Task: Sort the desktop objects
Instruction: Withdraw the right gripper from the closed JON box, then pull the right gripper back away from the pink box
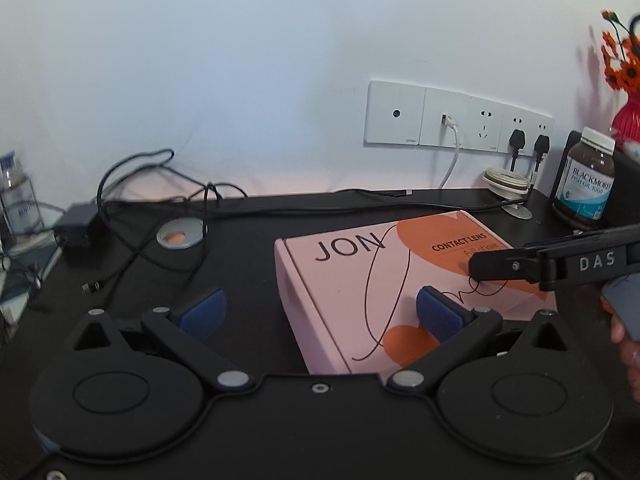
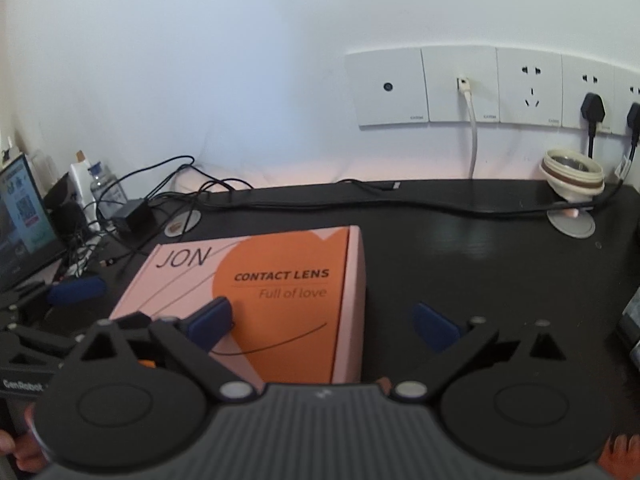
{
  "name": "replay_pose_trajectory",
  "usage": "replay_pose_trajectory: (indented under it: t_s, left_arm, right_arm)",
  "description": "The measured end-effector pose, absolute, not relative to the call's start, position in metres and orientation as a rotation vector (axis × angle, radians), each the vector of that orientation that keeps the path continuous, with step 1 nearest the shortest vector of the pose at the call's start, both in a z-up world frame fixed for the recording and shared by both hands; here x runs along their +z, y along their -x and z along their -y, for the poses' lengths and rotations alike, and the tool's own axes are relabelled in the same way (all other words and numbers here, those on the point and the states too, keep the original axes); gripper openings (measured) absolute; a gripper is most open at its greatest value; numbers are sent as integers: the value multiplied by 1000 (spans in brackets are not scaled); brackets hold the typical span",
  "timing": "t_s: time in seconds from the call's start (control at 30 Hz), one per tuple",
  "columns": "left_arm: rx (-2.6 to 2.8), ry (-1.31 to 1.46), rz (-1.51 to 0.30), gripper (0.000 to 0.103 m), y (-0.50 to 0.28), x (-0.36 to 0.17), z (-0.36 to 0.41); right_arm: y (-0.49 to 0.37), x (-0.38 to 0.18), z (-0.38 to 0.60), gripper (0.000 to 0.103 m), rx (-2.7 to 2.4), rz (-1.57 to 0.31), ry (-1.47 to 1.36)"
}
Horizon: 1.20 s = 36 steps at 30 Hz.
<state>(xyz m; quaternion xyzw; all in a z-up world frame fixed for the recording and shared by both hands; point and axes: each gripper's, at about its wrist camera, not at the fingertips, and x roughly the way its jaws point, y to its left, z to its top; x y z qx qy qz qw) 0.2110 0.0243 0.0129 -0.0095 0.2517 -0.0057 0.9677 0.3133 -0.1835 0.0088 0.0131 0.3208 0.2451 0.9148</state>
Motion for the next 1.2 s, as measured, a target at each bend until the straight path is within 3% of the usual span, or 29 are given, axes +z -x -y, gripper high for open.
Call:
replay_pose_trajectory:
  t_s: [1.2]
  left_arm:
    - [-83,-6,-435,103,-244,4,10]
  right_arm:
    - [-300,6,237,102,383,-667,-121]
